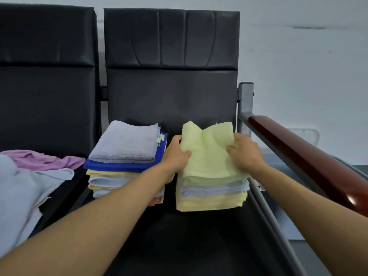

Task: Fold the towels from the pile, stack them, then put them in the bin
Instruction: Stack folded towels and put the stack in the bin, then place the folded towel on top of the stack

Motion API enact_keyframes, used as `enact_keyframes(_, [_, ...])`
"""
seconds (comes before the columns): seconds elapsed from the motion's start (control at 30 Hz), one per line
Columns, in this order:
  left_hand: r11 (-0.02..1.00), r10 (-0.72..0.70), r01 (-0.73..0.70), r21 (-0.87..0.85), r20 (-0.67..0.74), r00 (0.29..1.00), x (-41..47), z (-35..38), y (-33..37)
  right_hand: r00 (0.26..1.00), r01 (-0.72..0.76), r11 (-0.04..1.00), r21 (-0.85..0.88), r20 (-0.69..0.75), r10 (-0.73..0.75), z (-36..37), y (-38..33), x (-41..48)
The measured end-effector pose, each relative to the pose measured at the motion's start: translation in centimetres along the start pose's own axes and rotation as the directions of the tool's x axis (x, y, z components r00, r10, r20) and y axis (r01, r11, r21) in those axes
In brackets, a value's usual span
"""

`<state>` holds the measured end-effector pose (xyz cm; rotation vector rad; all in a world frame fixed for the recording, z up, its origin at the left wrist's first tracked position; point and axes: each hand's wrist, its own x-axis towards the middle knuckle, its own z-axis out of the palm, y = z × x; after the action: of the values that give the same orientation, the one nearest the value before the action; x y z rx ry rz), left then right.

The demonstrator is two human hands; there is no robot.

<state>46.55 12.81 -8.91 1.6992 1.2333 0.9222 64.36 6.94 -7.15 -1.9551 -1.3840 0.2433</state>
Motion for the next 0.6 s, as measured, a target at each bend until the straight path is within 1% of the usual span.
enact_keyframes(0.13, [0.995,-0.029,0.029,0.097,-0.008,1.0,0.6,2.4,-2.4,0.993,-0.088,0.981,-0.172,0.069,0.101,2.2,2.3,0.6])
enact_keyframes(0.23, [0.989,-0.024,0.03,0.147,-0.042,0.999,0.4,3.4,-3.5,0.997,-0.045,0.961,-0.272,0.047,0.06,3.6,2.9,0.7])
enact_keyframes(0.37, [0.973,-0.063,0.071,0.22,-0.042,0.997,0.1,3.1,-3.3,0.999,-0.027,0.944,-0.33,-0.028,0.019,3.9,3.0,-0.2])
enact_keyframes(0.43, [0.954,-0.067,0.069,0.292,-0.016,0.998,-0.8,2.4,-3.1,0.996,0.004,0.918,-0.396,-0.076,-0.037,3.7,3.0,-1.3])
enact_keyframes(0.5, [0.945,-0.024,0.019,0.326,0.012,1.0,-1.9,1.5,-3.0,0.985,0.063,0.873,-0.484,-0.108,-0.132,3.4,2.8,-2.3])
enact_keyframes(0.6, [0.963,0.049,-0.057,0.264,0.035,0.998,-5.0,-0.5,-2.9,0.962,0.191,0.842,-0.504,-0.072,-0.262,3.2,1.1,-4.5])
